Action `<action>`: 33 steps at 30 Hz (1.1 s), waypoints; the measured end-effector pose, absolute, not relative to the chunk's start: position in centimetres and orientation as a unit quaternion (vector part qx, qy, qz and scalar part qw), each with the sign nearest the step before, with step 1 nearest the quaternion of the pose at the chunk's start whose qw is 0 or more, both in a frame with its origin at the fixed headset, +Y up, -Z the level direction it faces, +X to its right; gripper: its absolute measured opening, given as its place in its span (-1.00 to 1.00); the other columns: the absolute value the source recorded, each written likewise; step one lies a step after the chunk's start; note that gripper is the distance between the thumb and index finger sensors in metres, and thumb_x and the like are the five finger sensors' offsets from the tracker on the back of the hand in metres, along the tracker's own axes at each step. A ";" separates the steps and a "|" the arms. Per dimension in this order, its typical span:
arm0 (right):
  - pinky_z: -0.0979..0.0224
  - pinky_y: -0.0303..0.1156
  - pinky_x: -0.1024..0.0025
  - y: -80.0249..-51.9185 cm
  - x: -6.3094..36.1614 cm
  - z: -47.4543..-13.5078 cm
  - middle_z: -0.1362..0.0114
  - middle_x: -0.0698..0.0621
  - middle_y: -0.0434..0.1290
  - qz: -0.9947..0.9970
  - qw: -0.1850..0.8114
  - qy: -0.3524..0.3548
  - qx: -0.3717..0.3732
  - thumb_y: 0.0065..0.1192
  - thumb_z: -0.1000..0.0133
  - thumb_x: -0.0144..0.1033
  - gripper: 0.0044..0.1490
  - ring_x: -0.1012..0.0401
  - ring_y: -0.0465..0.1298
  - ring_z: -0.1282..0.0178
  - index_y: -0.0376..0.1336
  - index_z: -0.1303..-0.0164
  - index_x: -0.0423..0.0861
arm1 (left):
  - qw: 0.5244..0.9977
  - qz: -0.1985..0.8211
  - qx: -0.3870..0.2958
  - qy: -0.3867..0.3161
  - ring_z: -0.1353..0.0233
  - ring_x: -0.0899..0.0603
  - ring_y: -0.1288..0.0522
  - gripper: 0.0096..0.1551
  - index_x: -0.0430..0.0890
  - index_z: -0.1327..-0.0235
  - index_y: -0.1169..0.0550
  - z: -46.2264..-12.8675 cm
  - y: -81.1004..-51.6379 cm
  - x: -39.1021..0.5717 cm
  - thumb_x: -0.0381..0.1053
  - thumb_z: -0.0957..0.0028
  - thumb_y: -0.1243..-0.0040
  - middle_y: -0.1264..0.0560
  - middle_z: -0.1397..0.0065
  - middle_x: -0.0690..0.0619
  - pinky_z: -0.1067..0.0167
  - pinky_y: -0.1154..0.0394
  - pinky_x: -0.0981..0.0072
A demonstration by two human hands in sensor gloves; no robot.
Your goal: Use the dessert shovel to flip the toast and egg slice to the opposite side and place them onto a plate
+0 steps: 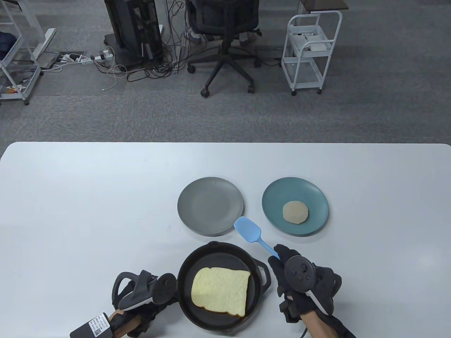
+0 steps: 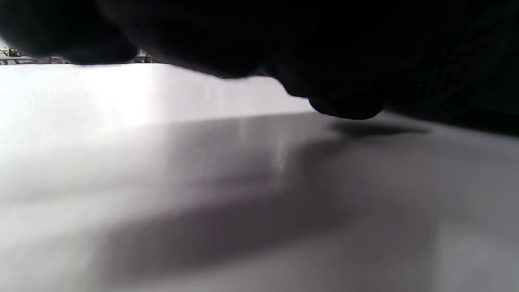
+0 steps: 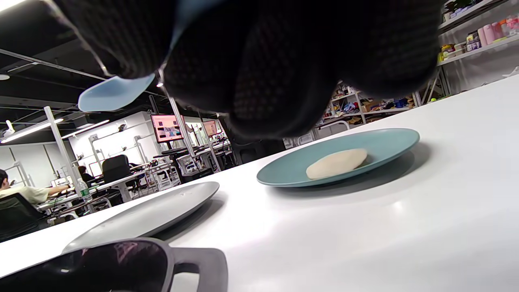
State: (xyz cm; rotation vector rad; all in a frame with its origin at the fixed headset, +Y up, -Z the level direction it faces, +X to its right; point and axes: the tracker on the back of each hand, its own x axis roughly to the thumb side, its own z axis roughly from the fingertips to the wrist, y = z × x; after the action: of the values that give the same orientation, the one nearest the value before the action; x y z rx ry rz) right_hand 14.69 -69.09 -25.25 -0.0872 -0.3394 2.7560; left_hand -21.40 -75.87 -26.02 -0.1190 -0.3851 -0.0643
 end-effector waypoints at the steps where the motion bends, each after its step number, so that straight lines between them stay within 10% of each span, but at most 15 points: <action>1: 0.09 0.62 0.20 -69.1 14.9 -25.3 0.16 0.15 0.73 0.975 0.183 -0.122 -0.035 0.38 0.03 0.05 -0.36 0.18 0.74 0.24 0.47 -0.17 -0.06 | 0.980 -0.028 -0.053 -0.191 0.71 0.07 -0.63 -0.56 0.19 0.32 -0.76 -25.9 -75.4 -21.5 0.41 0.32 -0.36 -0.70 0.67 0.32 0.49 -0.68 0.24; 33: 0.41 0.61 0.37 -68.0 7.1 -22.6 0.26 0.16 0.78 0.987 -0.116 -0.080 0.076 0.56 0.10 0.02 -0.40 0.29 0.68 0.58 0.54 -0.11 0.00 | 0.994 -0.065 0.063 -0.061 0.73 0.04 -0.62 -0.56 0.15 0.31 -0.79 -25.2 -71.3 -23.8 0.36 0.34 -0.43 -0.71 0.68 0.27 0.51 -0.65 0.19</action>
State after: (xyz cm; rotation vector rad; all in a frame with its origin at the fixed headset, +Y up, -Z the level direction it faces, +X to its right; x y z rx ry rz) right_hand 7.07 -68.01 -22.56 0.2594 -0.2705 3.3533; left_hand -23.79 -71.31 -25.21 0.1268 -0.1230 -0.1305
